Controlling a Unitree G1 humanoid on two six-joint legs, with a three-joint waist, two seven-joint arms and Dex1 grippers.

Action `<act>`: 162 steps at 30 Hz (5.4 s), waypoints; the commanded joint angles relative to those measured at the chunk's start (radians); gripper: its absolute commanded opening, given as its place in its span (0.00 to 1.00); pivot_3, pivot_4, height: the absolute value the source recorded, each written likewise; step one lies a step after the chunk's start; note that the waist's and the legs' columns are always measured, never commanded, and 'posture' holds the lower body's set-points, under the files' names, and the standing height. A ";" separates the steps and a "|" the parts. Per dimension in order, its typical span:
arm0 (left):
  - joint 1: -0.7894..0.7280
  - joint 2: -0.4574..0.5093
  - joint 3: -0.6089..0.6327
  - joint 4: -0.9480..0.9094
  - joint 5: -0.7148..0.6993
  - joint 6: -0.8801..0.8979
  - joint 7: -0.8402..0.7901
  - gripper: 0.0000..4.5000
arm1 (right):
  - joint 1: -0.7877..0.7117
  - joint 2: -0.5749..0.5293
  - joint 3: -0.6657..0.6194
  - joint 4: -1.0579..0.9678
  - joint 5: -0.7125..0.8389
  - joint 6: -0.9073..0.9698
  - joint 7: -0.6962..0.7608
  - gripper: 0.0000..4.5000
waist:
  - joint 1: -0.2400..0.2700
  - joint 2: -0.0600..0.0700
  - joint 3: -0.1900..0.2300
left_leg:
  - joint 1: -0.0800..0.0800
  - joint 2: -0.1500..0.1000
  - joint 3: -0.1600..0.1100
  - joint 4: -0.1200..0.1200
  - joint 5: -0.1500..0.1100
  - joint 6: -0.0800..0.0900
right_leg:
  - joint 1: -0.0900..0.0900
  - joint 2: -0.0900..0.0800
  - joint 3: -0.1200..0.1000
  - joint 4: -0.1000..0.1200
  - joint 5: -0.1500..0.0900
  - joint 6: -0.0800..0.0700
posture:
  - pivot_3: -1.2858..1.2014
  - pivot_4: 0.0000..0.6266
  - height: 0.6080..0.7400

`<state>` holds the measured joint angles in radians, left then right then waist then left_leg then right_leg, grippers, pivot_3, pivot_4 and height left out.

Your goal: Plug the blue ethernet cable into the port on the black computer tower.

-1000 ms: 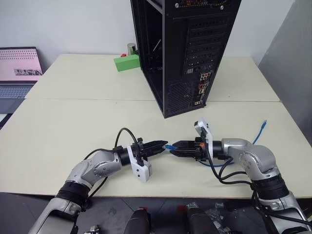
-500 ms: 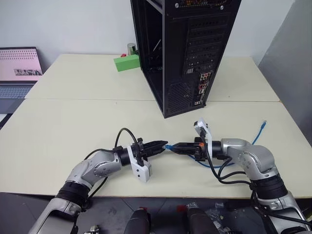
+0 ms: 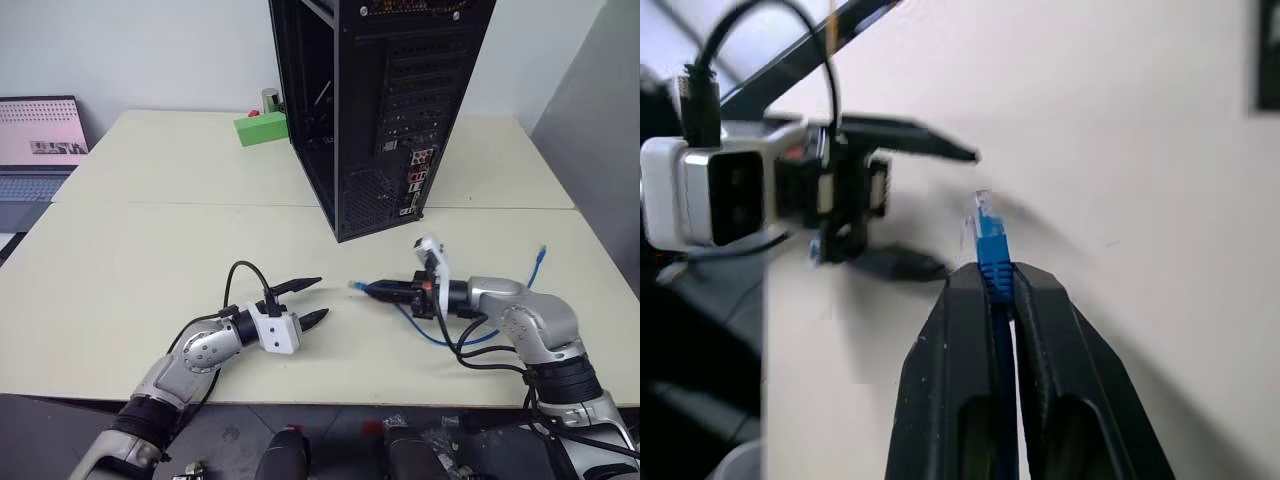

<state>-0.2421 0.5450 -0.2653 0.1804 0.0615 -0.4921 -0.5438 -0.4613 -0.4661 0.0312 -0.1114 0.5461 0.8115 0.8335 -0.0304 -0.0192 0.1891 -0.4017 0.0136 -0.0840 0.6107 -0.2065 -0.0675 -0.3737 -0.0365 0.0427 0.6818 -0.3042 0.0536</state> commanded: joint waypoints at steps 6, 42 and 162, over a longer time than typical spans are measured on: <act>-0.073 -0.182 0.020 -0.377 -0.213 0.632 0.043 0.80 | 0.002 0.056 -0.108 -0.037 -0.179 -0.188 -0.329 0.00 | -0.002 0.000 0.000 | 0.000 0.000 0.000 0.000 0.000 0.000 | 0.000 0.000 0.000 0.000 0.000 0.000 | 0.52 0.24 1.00; -0.289 -0.492 0.007 -0.259 -0.017 0.870 0.325 0.80 | -0.253 0.115 -0.120 0.158 -0.268 -0.232 -0.502 0.00 | -0.002 0.000 0.000 | 0.000 -0.001 0.001 0.000 0.000 0.000 | 0.000 0.000 0.002 -0.001 0.000 0.000 | 0.52 0.24 1.00; -0.260 -0.362 0.062 -0.419 -0.089 1.019 0.147 0.80 | -0.212 -0.051 -0.146 0.101 -0.222 -0.218 -0.224 0.82 | -0.015 0.000 0.000 | -0.001 -0.001 0.002 -0.001 0.000 0.000 | -0.002 0.000 0.002 -0.001 0.000 0.000 | 0.52 0.24 1.00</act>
<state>-0.5067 0.1422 -0.2336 -0.1513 0.0005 0.4952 -0.3423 -0.6908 -0.4805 -0.0733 0.0532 0.2955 0.6262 0.5555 -0.0457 -0.0194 0.1890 -0.4029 0.0125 -0.0823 0.6096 -0.2063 -0.0678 -0.3760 -0.0367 0.0450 0.6804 -0.3041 0.0540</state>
